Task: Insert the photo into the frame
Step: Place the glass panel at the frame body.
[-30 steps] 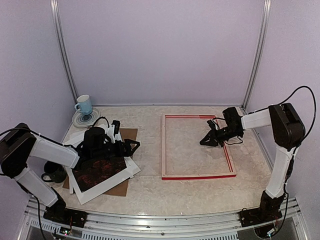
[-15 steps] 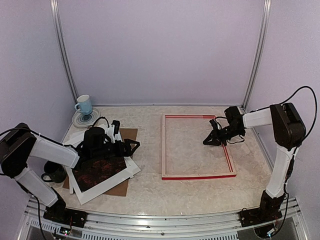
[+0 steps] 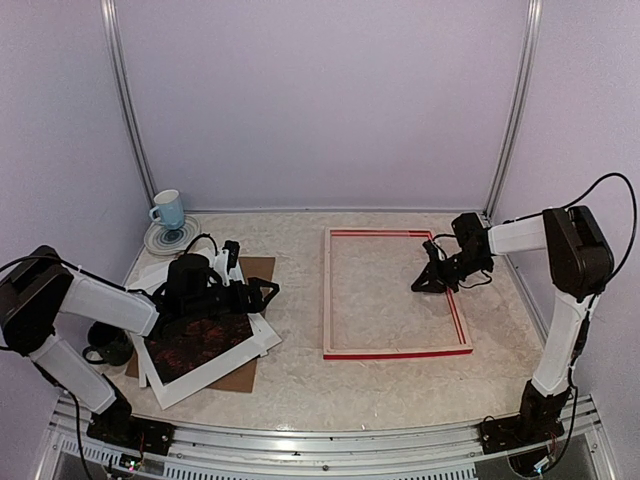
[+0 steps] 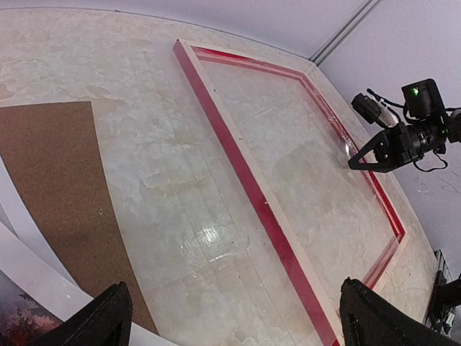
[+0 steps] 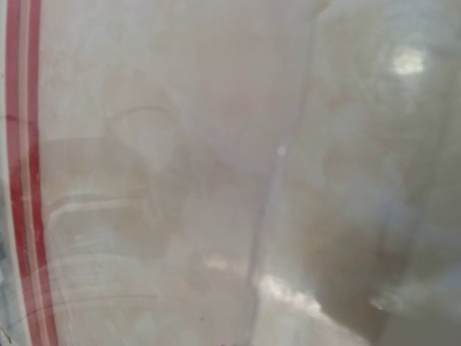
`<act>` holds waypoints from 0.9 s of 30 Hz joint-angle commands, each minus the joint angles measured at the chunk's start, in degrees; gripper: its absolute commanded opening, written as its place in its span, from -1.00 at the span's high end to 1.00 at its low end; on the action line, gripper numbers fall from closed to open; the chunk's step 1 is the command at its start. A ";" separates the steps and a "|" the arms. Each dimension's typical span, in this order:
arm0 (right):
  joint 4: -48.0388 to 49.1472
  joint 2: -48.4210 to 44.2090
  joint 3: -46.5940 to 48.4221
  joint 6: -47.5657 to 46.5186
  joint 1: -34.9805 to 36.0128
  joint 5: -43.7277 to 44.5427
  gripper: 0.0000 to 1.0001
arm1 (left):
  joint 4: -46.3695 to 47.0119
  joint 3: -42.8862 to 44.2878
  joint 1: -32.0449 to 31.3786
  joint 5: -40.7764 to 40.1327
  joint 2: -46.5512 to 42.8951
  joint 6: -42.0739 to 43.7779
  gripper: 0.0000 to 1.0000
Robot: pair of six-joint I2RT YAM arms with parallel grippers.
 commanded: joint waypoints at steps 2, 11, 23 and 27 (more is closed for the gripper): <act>-3.10 -1.75 1.02 -2.09 -1.62 4.25 1.00 | -0.14 1.24 0.35 0.85 0.50 -0.21 -0.98; -4.10 -2.21 0.99 -2.62 -2.74 5.52 1.00 | -0.01 1.24 0.35 0.96 0.39 -0.34 -0.98; -5.64 -3.26 1.18 -3.37 -3.57 9.55 1.00 | 0.15 1.24 0.44 1.24 0.74 -0.54 -0.98; -6.08 -3.61 1.06 -3.59 -3.80 9.79 1.00 | 0.15 1.24 0.53 1.27 0.82 -0.50 -0.98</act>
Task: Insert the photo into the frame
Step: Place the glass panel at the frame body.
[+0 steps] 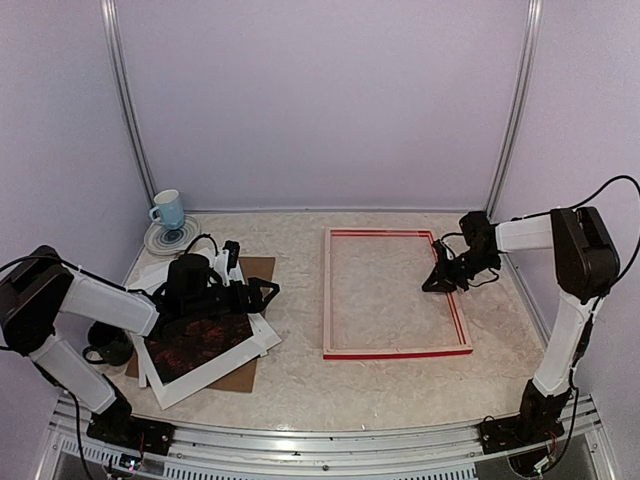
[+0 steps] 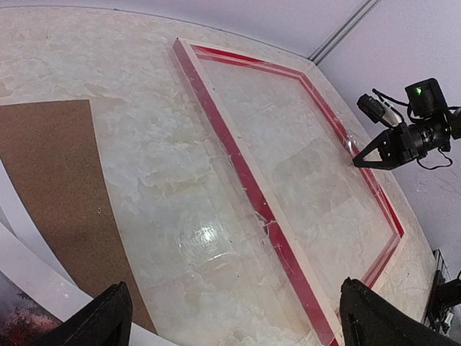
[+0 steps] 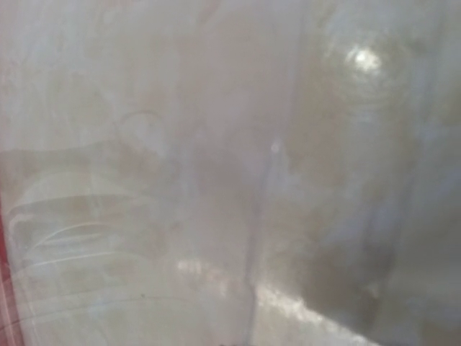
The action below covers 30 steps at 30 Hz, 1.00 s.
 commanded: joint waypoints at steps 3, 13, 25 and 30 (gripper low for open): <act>-1.65 -2.36 0.55 -0.76 -1.78 4.89 0.99 | 0.24 1.24 0.59 0.97 0.83 -0.28 -0.98; -2.29 -3.74 -0.48 -1.15 -3.53 5.35 0.99 | 0.28 1.29 0.68 1.36 1.03 -0.54 -0.98; -4.21 -3.97 -0.48 -2.12 -5.00 5.71 0.95 | 0.70 1.25 0.68 2.51 0.90 -1.41 -0.98; -4.33 -4.11 -0.61 -1.51 -5.00 4.59 0.94 | 0.80 1.07 0.68 2.87 0.70 -1.60 -0.98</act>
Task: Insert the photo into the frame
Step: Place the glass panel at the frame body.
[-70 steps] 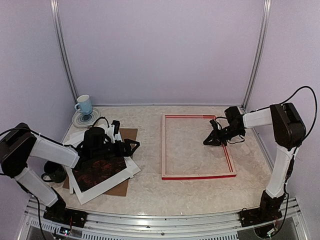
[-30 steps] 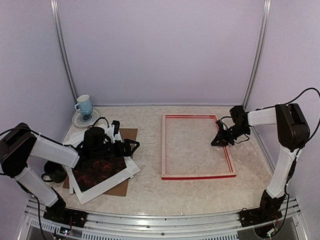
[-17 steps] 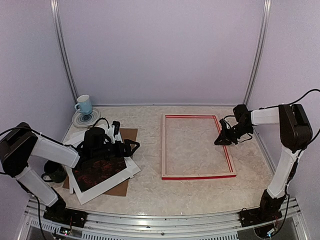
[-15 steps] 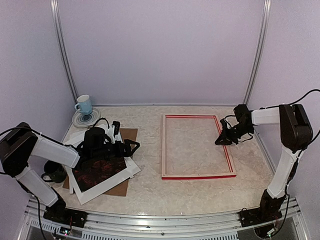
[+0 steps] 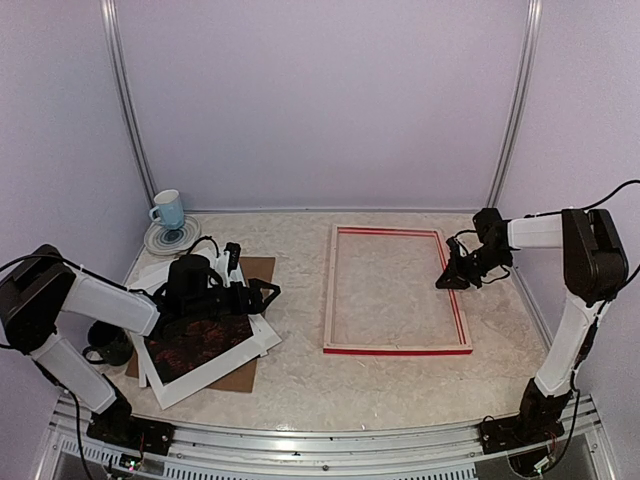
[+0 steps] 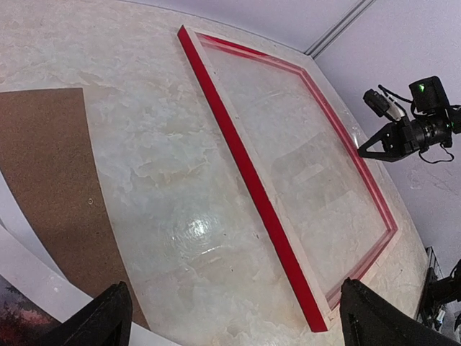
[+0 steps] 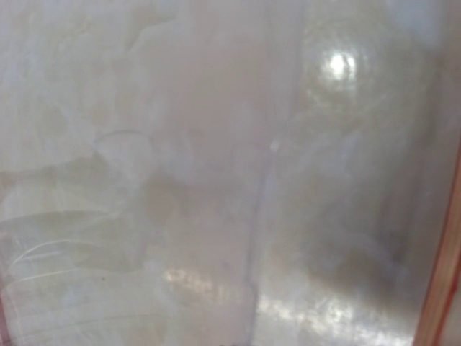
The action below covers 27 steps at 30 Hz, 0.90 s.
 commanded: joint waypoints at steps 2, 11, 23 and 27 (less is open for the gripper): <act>-0.86 -1.65 -0.60 0.08 -0.91 2.43 0.93 | 0.79 0.92 0.42 1.04 -0.21 -0.31 -0.98; -2.61 -2.10 0.13 -0.37 -0.91 4.74 0.92 | 0.88 0.89 0.42 1.03 -0.36 -0.39 -0.98; -3.01 -2.69 0.01 -0.67 -1.65 5.65 0.92 | 1.09 0.89 0.51 1.12 -0.05 -0.48 -0.98; -2.98 -2.34 0.26 -0.66 -1.70 5.43 0.92 | 1.08 0.90 0.51 1.11 -0.05 -0.46 -0.98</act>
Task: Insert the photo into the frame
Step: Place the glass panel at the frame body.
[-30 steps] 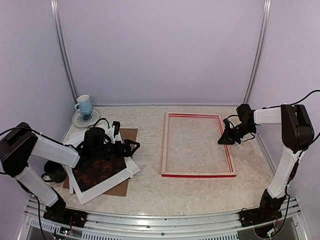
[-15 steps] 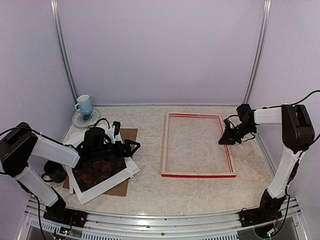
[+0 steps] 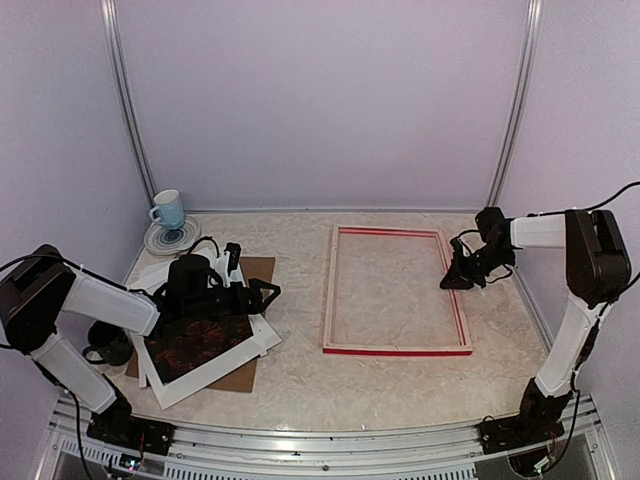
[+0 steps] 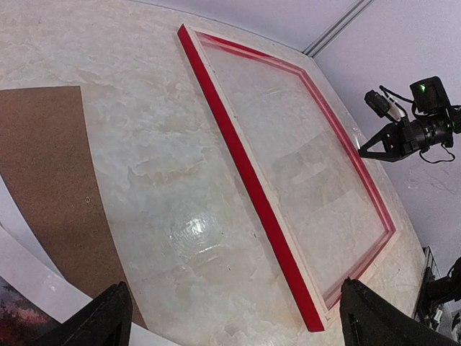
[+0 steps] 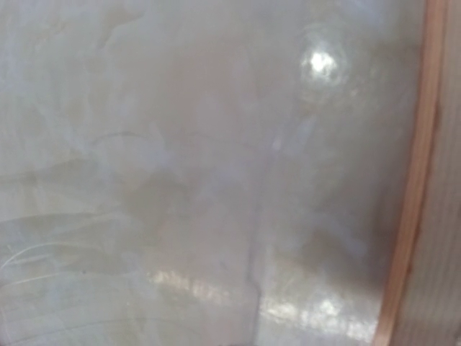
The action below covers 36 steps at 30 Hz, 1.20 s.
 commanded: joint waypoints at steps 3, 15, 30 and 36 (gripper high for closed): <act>-1.06 -0.97 0.29 -0.70 -1.26 2.95 0.92 | 1.02 0.89 0.44 0.47 -0.11 0.04 -0.98; -0.87 -0.48 0.12 -0.90 -1.41 3.41 0.91 | 1.11 0.91 0.53 0.61 0.13 -0.05 -0.98; -0.79 -0.71 -0.08 -0.79 -1.48 3.34 0.89 | 1.12 0.81 0.53 0.81 0.08 -0.09 -0.98; -0.64 -0.51 -0.27 -1.00 -1.47 3.20 0.86 | 1.12 0.83 0.53 0.75 0.16 -0.05 -0.98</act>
